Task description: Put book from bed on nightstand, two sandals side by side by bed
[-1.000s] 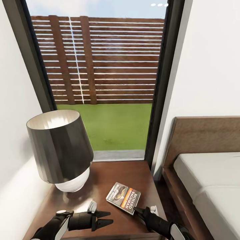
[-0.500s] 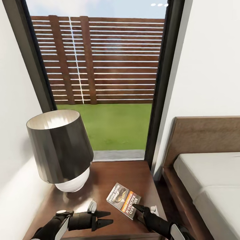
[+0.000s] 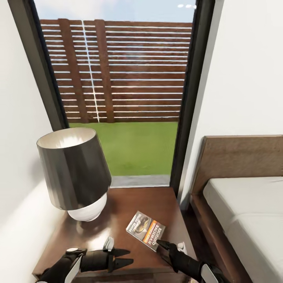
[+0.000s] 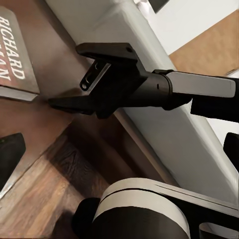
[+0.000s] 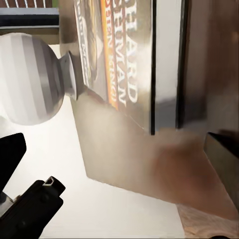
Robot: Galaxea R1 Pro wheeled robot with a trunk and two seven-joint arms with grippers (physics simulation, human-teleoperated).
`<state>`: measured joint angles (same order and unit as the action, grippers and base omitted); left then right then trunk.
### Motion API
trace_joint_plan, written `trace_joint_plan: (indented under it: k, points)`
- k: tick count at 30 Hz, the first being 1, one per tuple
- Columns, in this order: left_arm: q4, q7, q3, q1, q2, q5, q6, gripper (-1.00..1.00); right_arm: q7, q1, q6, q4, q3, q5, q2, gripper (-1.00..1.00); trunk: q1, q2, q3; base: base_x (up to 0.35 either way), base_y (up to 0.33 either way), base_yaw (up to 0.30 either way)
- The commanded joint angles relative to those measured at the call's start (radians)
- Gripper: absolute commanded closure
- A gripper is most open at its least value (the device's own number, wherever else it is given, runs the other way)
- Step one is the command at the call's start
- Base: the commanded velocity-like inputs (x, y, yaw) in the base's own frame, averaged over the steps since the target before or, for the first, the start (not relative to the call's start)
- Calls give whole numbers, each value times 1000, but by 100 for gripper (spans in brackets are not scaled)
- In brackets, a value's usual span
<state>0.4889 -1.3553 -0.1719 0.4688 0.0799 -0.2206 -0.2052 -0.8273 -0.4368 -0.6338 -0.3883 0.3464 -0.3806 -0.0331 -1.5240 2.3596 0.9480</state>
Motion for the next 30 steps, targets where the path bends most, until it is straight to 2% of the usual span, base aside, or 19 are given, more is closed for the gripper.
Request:
trace_joint_plan:
  k: [1,9,17,30]
  points:
    - [0,-1,-8,1,1,-9,-11,-100,2,0,-3,0,2,9,-1,-100,1,0,1,-304,0,0]
    - [0,-1,-8,1,1,-9,-11,-100,2,0,-3,0,2,9,-1,-100,1,0,1,-260,0,0]
    - [0,1,-8,1,1,-10,-12,-100,2,0,-3,0,2,9,0,-100,1,0,1,-51,0,0]
    - [0,2,-9,1,1,-8,-13,-100,2,0,-3,0,2,9,-1,-100,51,-91,-40,0,0,0]
